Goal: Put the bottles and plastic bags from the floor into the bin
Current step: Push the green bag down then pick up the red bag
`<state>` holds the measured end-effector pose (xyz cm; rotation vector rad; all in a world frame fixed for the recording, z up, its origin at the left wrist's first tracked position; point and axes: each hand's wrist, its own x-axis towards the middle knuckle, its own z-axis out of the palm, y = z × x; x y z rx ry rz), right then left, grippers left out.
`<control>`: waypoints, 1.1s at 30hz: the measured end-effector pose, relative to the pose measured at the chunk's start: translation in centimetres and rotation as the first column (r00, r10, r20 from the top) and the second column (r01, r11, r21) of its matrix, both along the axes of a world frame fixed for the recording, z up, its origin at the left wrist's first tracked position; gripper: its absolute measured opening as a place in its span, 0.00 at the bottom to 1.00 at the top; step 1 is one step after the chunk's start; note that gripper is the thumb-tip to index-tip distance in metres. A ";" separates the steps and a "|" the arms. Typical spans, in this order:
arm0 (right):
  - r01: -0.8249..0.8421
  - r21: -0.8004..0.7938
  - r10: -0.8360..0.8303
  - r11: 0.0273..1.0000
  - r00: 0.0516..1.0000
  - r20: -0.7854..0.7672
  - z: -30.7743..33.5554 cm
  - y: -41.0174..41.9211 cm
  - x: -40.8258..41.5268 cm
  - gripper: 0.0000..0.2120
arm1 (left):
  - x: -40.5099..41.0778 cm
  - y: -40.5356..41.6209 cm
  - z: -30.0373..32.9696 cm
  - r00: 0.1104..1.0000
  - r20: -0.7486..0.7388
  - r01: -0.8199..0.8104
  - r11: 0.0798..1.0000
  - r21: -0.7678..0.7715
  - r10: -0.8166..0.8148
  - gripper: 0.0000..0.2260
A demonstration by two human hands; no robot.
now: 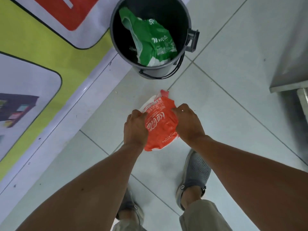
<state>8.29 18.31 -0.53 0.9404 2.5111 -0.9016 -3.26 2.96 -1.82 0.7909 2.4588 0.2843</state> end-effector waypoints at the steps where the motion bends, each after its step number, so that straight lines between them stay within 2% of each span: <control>1: 0.008 0.005 -0.008 1.000 1.000 -0.005 1.7 0.1 -0.1 0.18 | -0.2 0.2 1.8 1.000 -0.007 0.002 1.000 0.006 -0.002 0.15; 6: 0.035 0.036 -0.032 0.999 0.997 -0.068 11.0 1.5 -1.8 0.18 | -2.2 1.4 11.6 0.999 -0.045 0.017 1.000 0.016 -0.016 0.14; 8: 0.056 0.050 -0.051 0.997 0.994 -0.095 14.1 2.8 -3.1 0.20 | -3.5 2.4 15.3 0.998 -0.062 0.016 0.999 0.046 -0.013 0.17; 10: 0.080 0.064 -0.070 0.995 0.987 -0.146 16.3 4.3 -4.7 0.21 | -5.3 3.8 18.4 0.995 -0.096 0.010 0.994 0.111 0.001 0.22; 13: 0.104 0.117 -0.078 0.988 0.974 -0.212 17.1 7.0 -8.0 0.22 | -9.1 6.9 21.4 0.987 -0.159 0.013 0.985 0.172 0.015 0.23; 17: 0.081 0.188 -0.037 0.979 0.973 -0.228 16.3 10.0 -12.7 0.25 | -14.5 11.7 22.2 0.983 -0.178 -0.020 0.993 0.113 0.040 0.21; 21: 0.075 0.089 -0.049 0.993 0.962 -0.270 15.2 10.1 -13.8 0.29 | -17.9 16.1 20.5 0.982 -0.172 -0.087 0.996 -0.016 0.083 0.16; 25: -0.136 0.024 0.138 0.990 0.962 -0.237 13.5 7.6 -13.3 0.48 | -18.9 18.5 19.2 0.979 -0.137 -0.157 0.987 -0.041 0.150 0.15; 28: -0.162 0.048 0.166 0.986 0.981 -0.100 12.1 6.2 -14.5 0.58 | -18.9 18.5 18.5 0.976 -0.059 -0.209 0.977 0.052 0.212 0.17; 30: -0.136 0.074 0.139 0.988 0.990 -0.034 11.5 5.7 -15.9 0.58 | -18.9 17.8 18.3 0.976 0.014 -0.219 0.965 0.145 0.219 0.17; 33: -0.139 0.165 0.137 0.976 0.990 0.025 10.6 5.4 -17.9 0.46 | -18.7 16.1 18.3 0.981 -0.042 -0.172 0.950 0.261 0.189 0.17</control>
